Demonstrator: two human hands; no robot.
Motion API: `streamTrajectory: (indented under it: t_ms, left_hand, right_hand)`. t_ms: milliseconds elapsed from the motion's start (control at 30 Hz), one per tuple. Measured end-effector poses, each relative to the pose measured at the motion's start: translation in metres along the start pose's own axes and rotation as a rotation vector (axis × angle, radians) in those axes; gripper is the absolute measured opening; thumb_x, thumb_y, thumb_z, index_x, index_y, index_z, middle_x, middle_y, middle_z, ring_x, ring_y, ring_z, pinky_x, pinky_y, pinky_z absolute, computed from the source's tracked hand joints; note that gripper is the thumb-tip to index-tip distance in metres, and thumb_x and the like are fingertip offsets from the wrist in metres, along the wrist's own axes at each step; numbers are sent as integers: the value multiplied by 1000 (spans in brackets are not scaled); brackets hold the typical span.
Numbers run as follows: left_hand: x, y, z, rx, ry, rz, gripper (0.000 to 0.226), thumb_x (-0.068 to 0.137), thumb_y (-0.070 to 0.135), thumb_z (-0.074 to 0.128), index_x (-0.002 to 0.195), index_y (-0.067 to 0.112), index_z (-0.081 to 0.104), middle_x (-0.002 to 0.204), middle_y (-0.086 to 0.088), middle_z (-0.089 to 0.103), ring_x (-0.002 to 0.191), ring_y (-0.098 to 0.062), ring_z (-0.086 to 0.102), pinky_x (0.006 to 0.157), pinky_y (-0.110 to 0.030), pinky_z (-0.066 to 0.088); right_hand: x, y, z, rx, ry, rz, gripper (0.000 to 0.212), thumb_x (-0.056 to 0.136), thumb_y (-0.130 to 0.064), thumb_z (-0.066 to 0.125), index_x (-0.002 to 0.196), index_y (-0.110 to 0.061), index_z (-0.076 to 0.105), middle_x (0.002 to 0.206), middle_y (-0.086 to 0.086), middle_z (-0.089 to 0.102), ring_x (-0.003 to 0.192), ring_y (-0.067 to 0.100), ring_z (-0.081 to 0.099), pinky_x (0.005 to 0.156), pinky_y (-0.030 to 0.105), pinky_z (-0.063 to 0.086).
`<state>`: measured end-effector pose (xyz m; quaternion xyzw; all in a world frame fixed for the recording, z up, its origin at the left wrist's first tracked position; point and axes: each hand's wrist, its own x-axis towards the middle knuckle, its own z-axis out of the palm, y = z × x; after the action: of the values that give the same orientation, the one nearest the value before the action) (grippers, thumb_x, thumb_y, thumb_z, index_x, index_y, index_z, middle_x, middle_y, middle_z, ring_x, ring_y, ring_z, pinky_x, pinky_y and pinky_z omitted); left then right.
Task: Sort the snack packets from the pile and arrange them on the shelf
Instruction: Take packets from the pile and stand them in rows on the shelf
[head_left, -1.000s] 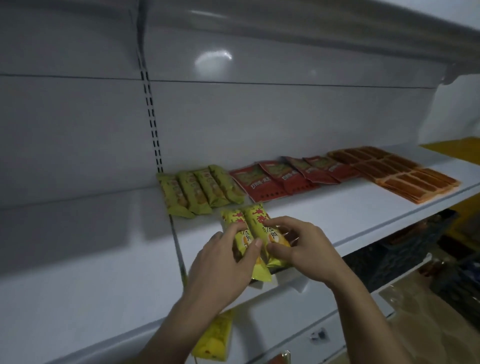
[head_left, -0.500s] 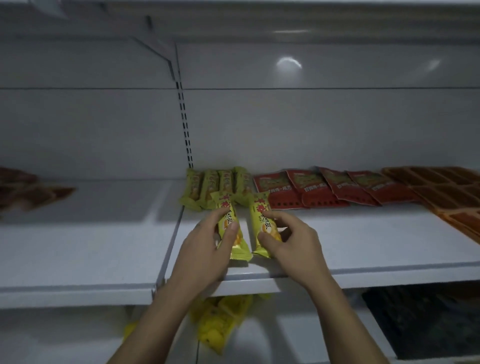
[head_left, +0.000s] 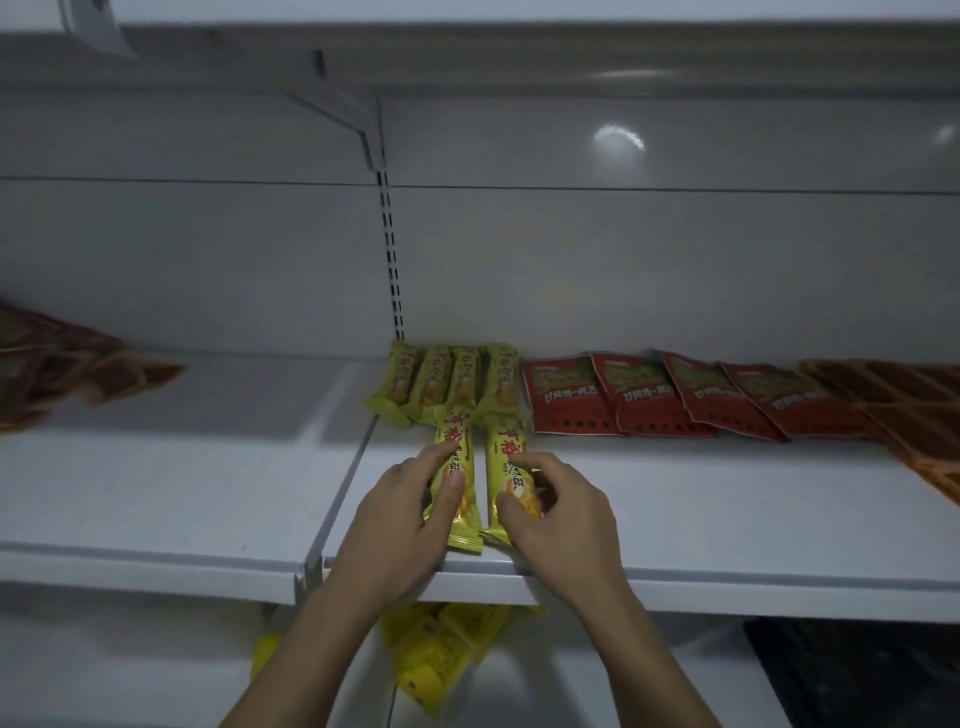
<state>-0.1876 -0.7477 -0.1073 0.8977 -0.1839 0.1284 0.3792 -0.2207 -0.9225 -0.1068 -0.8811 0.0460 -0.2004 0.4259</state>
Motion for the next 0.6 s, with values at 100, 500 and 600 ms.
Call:
streamTrajectory:
  t_ms: [100, 500, 600]
  left_hand:
    - [1, -2, 0, -16, 6, 6, 50, 94, 60, 33, 135, 38, 51, 109, 15, 60, 85, -4, 56, 71, -18, 40]
    - [12, -9, -1, -13, -64, 27, 53, 96, 64, 32, 141, 40, 48, 105, 13, 42, 92, -3, 55, 84, -31, 49]
    - [12, -9, -4, -38, -111, 22, 61, 88, 62, 36, 145, 41, 42, 112, 11, 37, 94, -4, 55, 84, -29, 48]
  right_hand:
    - [1, -1, 0, -11, 3, 8, 35, 82, -36, 70, 117, -36, 64, 94, -13, 64, 83, 4, 57, 75, 27, 51]
    - [3, -2, 1, -94, -41, -54, 41, 87, -37, 64, 128, -38, 59, 115, -16, 58, 96, 5, 54, 84, 25, 44]
    - [3, 0, 2, -101, -42, -57, 43, 87, -35, 63, 129, -37, 59, 117, -15, 59, 97, 6, 54, 87, 29, 46]
